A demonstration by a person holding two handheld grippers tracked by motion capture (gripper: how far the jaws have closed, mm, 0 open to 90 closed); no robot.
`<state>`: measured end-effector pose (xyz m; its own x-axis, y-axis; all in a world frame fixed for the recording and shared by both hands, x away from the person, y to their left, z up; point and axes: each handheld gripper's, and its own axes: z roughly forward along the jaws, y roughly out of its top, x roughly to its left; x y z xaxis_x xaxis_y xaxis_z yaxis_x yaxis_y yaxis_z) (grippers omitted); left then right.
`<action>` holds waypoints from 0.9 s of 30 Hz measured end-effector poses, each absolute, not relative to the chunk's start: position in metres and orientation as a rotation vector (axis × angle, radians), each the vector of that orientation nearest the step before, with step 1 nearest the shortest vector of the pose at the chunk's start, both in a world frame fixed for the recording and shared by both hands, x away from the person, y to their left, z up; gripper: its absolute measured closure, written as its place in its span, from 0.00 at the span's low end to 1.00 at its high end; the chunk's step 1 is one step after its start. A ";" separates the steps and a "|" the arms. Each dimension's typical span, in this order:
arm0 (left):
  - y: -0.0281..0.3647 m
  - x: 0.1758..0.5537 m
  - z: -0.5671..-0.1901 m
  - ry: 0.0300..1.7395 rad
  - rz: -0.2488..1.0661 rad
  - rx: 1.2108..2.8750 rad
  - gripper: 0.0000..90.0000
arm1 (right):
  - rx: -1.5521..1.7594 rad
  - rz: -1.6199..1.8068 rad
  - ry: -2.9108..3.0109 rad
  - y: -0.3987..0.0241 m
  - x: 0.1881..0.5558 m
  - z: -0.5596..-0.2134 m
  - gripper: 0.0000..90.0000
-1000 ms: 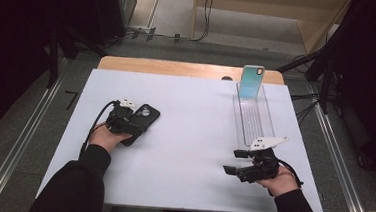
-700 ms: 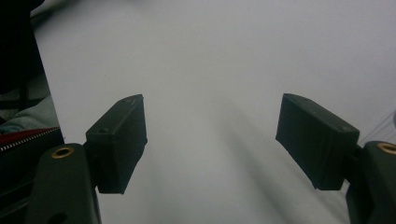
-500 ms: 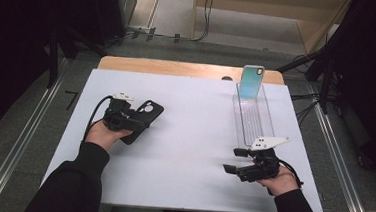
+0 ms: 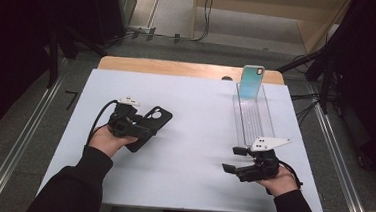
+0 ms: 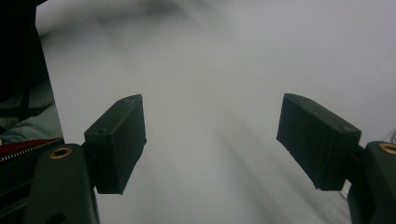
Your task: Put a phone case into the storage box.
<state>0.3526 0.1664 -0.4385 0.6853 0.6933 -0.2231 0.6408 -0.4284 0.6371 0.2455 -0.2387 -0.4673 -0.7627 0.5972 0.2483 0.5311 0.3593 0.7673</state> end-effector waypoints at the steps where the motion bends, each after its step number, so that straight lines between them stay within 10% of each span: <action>1: 0.165 0.350 -0.439 1.021 0.094 2.172 0.17 | 1.052 1.387 2.531 -0.238 0.245 -0.467 0.24; 27: 0.142 0.307 -0.439 1.042 0.051 2.076 0.17 | 1.274 1.391 2.505 -0.228 0.250 -0.452 0.20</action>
<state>0.3068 0.1416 -0.4388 0.6603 0.6909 -0.2943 0.6588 -0.3448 0.6686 0.2496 -0.2282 -0.4523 -0.6698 0.6518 0.3557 0.6464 0.2760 0.7113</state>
